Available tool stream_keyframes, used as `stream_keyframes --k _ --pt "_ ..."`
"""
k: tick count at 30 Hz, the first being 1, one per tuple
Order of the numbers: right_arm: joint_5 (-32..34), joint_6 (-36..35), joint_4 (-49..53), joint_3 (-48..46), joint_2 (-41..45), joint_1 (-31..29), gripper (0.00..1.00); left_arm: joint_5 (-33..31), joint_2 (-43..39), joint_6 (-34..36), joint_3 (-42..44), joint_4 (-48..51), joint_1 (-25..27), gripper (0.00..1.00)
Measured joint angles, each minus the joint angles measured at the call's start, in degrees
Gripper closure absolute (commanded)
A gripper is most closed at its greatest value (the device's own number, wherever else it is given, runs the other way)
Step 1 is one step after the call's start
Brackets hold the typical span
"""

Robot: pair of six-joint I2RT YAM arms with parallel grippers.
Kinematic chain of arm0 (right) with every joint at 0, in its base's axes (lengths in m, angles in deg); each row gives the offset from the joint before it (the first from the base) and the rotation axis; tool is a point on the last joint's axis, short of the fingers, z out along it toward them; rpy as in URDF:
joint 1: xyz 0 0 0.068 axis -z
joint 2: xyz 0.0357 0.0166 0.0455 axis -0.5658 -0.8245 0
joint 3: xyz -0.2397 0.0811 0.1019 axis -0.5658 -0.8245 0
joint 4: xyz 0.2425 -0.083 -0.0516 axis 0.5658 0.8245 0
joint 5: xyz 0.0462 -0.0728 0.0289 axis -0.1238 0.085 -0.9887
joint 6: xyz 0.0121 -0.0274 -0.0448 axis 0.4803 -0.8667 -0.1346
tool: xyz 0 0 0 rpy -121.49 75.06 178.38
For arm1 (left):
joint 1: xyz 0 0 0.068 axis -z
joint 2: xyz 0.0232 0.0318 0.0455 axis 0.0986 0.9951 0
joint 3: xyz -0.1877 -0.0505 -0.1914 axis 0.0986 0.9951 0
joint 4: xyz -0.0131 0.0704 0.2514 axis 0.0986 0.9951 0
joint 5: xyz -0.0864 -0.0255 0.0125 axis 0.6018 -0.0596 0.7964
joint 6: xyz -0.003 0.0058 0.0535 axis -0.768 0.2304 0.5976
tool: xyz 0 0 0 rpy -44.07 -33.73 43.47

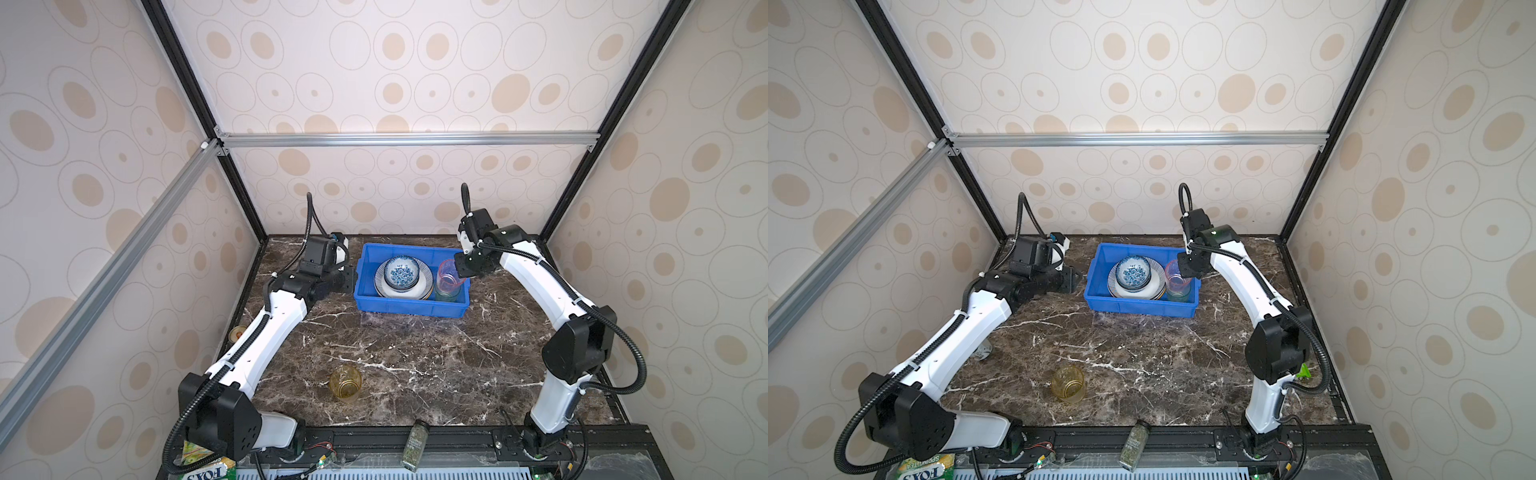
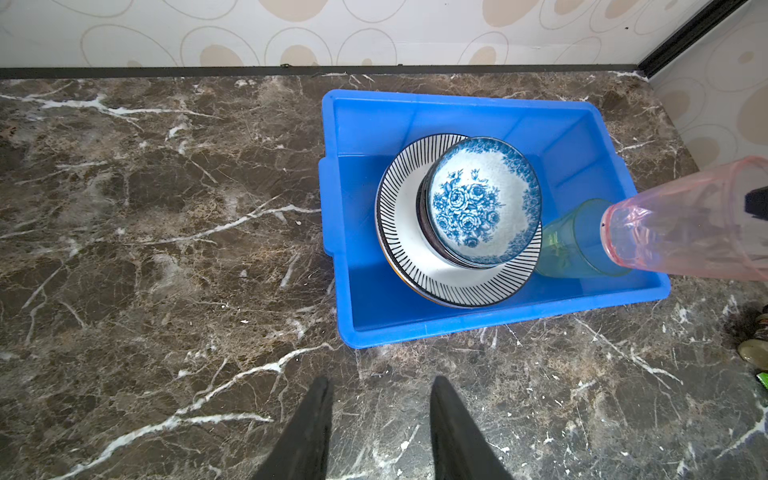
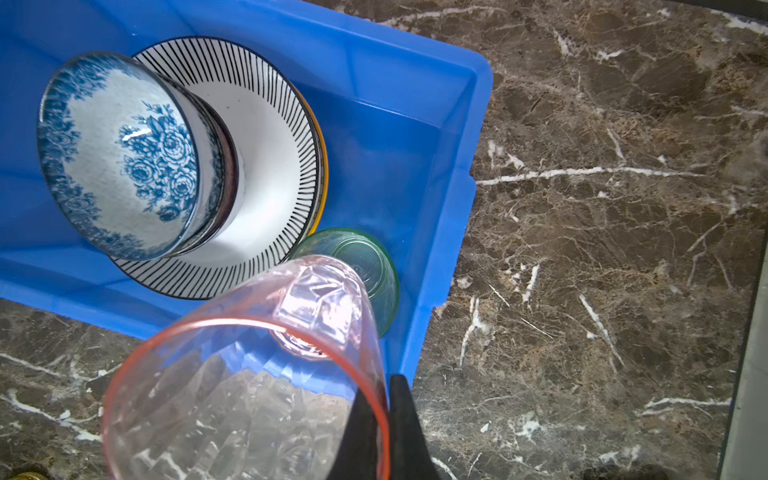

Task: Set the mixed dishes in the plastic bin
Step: 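Lower the pink glass onto the green glass in the bin with the right gripper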

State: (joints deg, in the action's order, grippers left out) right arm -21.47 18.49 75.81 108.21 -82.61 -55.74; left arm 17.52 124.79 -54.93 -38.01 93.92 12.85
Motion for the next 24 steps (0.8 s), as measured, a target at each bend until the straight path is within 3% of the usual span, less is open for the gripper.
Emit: stream_keyframes --k 24 --pt "1.36 -1.53 2.14 4.09 -6.23 -0.04 1.0 0.42 1.4 0.09 -0.02 0.31 0.0 0.6"
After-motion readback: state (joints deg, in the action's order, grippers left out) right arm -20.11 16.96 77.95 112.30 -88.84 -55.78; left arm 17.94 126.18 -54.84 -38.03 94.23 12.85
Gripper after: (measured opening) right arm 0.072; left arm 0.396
